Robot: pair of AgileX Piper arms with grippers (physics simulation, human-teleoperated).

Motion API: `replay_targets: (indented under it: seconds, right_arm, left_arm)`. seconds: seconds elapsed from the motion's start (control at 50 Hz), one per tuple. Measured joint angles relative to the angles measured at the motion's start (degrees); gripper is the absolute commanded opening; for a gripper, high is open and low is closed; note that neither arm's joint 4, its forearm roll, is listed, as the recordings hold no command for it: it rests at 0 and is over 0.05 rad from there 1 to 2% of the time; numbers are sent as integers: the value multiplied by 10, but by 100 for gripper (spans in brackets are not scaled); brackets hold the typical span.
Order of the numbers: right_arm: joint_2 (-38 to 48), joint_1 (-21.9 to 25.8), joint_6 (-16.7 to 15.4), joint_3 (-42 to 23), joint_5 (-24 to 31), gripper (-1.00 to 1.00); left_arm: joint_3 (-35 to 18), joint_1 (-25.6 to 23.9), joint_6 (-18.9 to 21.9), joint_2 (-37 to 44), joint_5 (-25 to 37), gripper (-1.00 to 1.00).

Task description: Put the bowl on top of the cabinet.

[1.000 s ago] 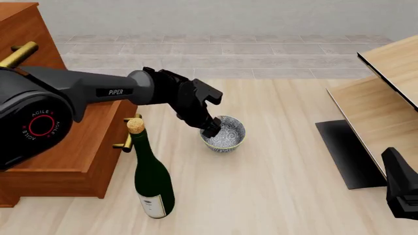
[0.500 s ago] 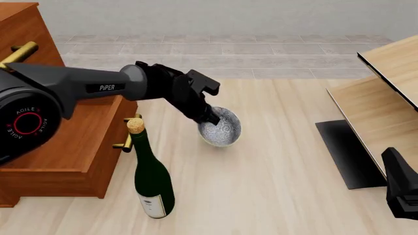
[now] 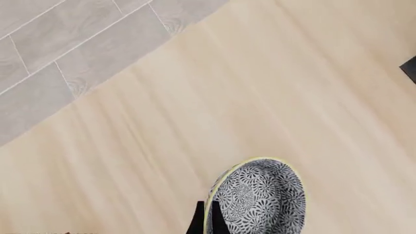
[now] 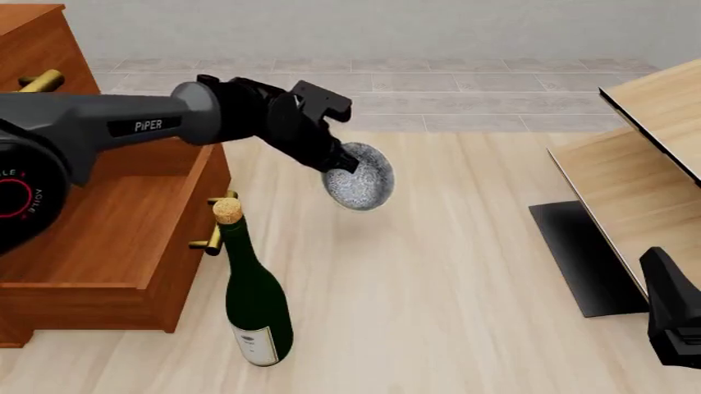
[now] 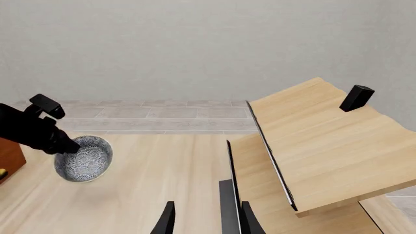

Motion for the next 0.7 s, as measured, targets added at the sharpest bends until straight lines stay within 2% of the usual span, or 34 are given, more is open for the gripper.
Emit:
replay_targets:
  seconds: [0.34, 0.7]
  right_arm:
    - [0, 0, 0, 0, 0, 100]
    - [0, 0, 0, 0, 0, 100]
  left_arm:
    - [13, -3, -41, -81, -12, -100]
    - [33, 26, -72, -174, -40, -100]
